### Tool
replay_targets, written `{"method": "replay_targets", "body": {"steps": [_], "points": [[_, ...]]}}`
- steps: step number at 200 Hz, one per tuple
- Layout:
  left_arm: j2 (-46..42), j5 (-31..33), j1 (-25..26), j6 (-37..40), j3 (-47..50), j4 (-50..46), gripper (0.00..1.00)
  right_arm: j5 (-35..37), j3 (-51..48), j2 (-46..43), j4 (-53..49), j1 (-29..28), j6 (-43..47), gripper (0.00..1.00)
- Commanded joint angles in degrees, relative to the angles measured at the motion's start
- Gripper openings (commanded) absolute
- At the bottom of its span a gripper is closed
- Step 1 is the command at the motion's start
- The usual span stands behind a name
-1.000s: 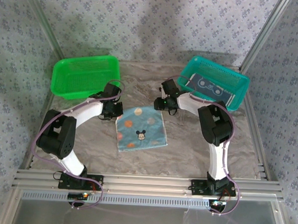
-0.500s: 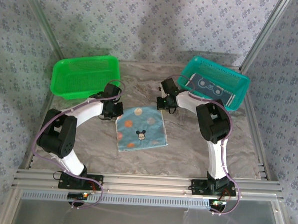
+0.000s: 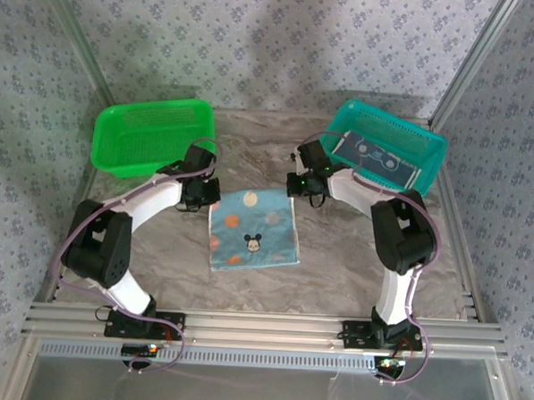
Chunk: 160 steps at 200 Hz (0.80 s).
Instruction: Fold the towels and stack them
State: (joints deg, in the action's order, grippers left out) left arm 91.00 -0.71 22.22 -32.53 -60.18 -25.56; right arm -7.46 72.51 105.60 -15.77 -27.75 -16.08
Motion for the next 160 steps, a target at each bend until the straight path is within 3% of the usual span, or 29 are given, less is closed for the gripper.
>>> {"method": "replay_targets", "body": {"steps": [1,64,70,80,93,98,126,160], "points": [[-5.4,0.7,1.0,0.5,2.0,-1.0,0.00,-0.4,-3.7,-5.9,2.0,-0.1,-1.4,0.00],[-19.1,7.7,9.2,-4.7,15.9,0.6,0.01,3.2,-25.7,-23.1,7.8,-8.5,-5.2,0.00],[-20.6,8.6,10.4,-6.0,17.6,0.5,0.08,4.0,-27.8,-24.7,8.2,-9.6,-6.2,0.05],[-23.0,9.1,11.8,-8.1,19.7,0.3,0.28,4.6,-30.4,-26.7,8.3,-10.9,-7.8,0.33],[-25.4,9.5,12.8,-10.8,21.3,-0.9,0.52,4.9,-32.2,-28.7,7.7,-11.8,-9.5,0.43],[-26.2,9.3,12.9,-11.5,21.7,-1.4,0.56,5.0,-32.4,-29.1,7.5,-11.8,-9.9,0.45],[-27.1,7.9,13.0,-13.6,21.7,-2.8,0.56,4.7,-30.2,-27.7,5.1,-11.1,-10.5,0.45],[-20.4,6.3,12.4,-14.5,19.5,-3.1,0.45,1.4,-27.3,-21.6,4.8,-9.8,-12.7,0.32]]}}
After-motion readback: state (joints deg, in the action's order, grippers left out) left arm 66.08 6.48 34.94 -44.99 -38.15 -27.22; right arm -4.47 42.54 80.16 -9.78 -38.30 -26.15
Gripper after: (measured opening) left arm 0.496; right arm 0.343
